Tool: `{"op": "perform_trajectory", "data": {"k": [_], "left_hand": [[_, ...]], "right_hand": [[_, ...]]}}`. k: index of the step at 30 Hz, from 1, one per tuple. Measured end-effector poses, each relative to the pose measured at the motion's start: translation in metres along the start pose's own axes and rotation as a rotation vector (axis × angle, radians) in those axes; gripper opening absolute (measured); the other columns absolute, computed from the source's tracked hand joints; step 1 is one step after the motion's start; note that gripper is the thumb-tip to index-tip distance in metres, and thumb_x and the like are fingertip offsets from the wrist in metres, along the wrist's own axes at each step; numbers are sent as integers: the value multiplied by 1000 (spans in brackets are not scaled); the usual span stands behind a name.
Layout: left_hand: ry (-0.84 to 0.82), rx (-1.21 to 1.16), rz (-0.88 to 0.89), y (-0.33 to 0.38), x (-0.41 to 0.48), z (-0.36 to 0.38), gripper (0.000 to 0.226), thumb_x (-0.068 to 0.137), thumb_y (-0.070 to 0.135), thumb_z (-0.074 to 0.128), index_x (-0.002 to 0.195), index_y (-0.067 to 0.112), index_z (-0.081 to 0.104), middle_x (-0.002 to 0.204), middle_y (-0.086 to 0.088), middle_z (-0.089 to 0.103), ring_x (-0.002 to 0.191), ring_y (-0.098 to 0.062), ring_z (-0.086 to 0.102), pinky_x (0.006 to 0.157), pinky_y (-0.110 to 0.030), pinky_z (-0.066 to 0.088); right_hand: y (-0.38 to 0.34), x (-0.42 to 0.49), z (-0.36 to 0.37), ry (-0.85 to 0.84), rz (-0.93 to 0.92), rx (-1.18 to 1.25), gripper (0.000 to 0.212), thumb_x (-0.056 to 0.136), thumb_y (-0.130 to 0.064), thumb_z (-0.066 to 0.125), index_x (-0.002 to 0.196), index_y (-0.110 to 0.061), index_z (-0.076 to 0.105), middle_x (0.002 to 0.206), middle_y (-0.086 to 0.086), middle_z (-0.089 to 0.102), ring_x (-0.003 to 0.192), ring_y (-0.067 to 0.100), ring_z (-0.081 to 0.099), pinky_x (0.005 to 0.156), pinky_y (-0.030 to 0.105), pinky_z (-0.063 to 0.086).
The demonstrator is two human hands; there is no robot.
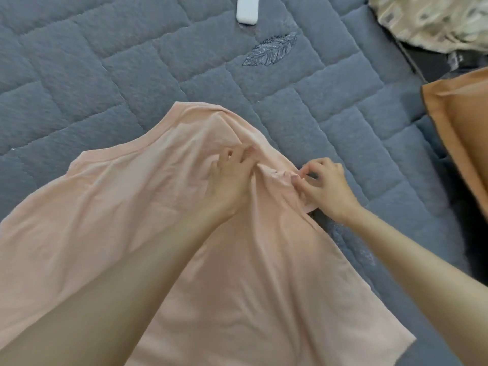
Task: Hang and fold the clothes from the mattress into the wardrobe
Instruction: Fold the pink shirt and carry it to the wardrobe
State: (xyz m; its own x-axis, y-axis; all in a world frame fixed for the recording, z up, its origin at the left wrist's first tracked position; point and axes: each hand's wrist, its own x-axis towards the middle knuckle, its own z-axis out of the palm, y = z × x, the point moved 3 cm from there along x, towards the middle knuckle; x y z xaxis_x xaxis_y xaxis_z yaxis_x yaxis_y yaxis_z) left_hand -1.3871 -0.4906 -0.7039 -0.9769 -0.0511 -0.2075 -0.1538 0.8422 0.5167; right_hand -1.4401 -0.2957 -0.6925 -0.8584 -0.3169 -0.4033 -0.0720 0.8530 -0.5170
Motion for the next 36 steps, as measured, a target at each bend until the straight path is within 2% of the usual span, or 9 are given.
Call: {"op": "perform_trajectory", "data": {"k": [3, 7, 9, 12, 15, 21, 25, 30, 36], "left_hand": [[13, 22, -44, 5, -4, -4, 33, 90, 12, 47, 119, 21, 60, 126, -2, 47, 105, -28, 38, 84, -37, 37], [-8, 47, -57, 6, -17, -10, 19, 80, 10, 57, 90, 16, 73, 106, -1, 55, 97, -26, 42, 84, -37, 37], [38, 54, -66, 7, -22, -10, 24, 77, 5, 56, 84, 17, 75, 105, 0, 56, 97, -26, 42, 86, -38, 36], [105, -5, -48, 22, -16, -12, 29, 75, -2, 51, 79, 19, 71, 117, 0, 52, 103, -25, 41, 88, -36, 33], [-55, -139, 1, 44, 3, -3, 44, 83, -2, 42, 114, 22, 62, 139, 2, 38, 123, -18, 38, 106, -46, 25], [-395, -9, 68, 54, 39, 29, 65, 91, 8, 52, 149, 22, 25, 149, -6, 20, 121, -23, 47, 99, -37, 41], [-252, -169, -6, 67, 63, 21, 13, 91, 19, 56, 102, 16, 52, 108, -8, 45, 95, -20, 48, 74, -23, 30], [24, -354, -93, 88, 105, -8, 11, 82, 8, 56, 83, 12, 45, 92, -14, 55, 83, -24, 49, 63, -28, 28], [64, -457, -140, 70, 108, -6, 15, 85, 10, 58, 84, 17, 45, 74, 9, 48, 73, -11, 46, 65, -22, 35]], "right_hand": [[-13, -31, -13, -22, -130, 46, 15, 77, -50, 56, 68, -40, 49, 80, -17, 57, 87, 13, 51, 74, 19, 35], [-1, -60, -9, -386, -51, -182, 26, 81, -50, 58, 66, -30, 63, 69, -15, 61, 68, 2, 54, 71, 23, 42], [13, -63, -7, -297, 78, -228, 39, 93, -47, 43, 70, -23, 64, 67, -8, 63, 68, 14, 57, 62, 28, 39], [40, -59, -3, 3, 467, 67, 40, 93, -46, 41, 76, -12, 52, 74, 3, 62, 73, 28, 57, 61, 34, 44], [41, -52, 11, -66, 667, 516, 43, 84, -50, 63, 70, -10, 55, 63, -1, 51, 62, 18, 51, 56, 27, 43], [28, -26, 2, 92, 510, 556, 17, 92, -25, 52, 89, -9, 57, 93, 10, 65, 92, 30, 62, 86, 47, 52], [21, -7, -46, 202, 299, 711, 13, 99, -26, 44, 86, -24, 44, 91, 20, 65, 87, 38, 64, 79, 55, 54], [10, 32, -98, 462, 118, 582, 5, 97, -32, 50, 92, -30, 52, 71, -5, 60, 71, 16, 60, 75, 42, 51], [40, 29, -38, -37, 481, 264, 49, 78, -56, 65, 109, -23, 47, 105, -3, 40, 102, 17, 40, 81, 29, 38]]}}
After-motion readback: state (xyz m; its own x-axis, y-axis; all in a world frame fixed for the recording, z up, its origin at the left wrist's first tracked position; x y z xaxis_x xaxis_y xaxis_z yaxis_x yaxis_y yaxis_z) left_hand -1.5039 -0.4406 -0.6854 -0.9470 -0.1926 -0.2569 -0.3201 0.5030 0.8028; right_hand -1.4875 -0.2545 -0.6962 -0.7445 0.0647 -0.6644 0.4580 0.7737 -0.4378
